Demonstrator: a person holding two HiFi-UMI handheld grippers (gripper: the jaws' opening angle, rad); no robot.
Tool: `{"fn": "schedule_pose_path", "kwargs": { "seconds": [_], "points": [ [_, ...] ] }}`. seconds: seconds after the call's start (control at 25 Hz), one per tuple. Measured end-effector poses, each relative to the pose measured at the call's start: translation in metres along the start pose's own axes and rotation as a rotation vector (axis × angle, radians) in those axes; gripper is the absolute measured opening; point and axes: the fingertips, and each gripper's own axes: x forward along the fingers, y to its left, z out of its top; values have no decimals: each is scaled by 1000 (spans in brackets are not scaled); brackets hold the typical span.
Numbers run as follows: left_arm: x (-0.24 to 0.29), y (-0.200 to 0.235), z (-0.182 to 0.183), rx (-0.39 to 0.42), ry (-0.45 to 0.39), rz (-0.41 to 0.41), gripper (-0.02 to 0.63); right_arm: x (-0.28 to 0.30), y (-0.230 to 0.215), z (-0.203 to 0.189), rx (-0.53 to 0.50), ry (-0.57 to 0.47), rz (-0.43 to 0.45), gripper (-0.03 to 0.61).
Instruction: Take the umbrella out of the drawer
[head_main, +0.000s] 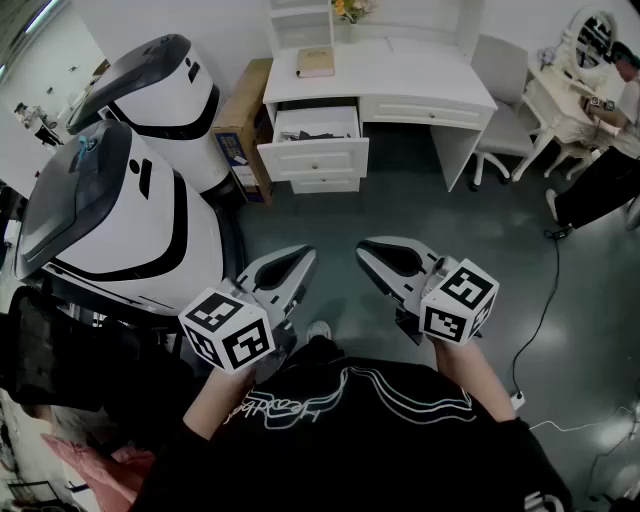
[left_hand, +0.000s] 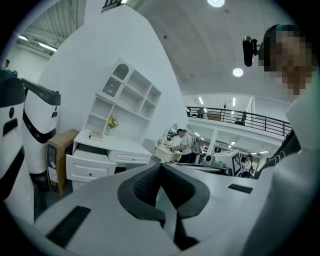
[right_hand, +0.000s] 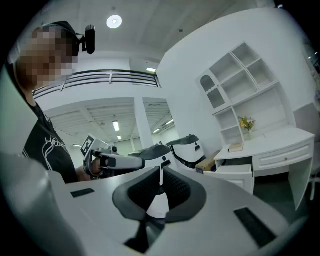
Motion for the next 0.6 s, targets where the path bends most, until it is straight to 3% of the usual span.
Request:
{"fn": "schedule_pose_path", "kwargs": {
  "seconds": [0.36, 0.6],
  "points": [
    [-6, -11, 1, 24, -1, 14, 20, -10, 8, 5, -9, -7, 0, 52],
    [-4, -7, 5, 0, -2, 8, 20, -11, -5, 15, 48, -67, -1, 54]
  ]
}}
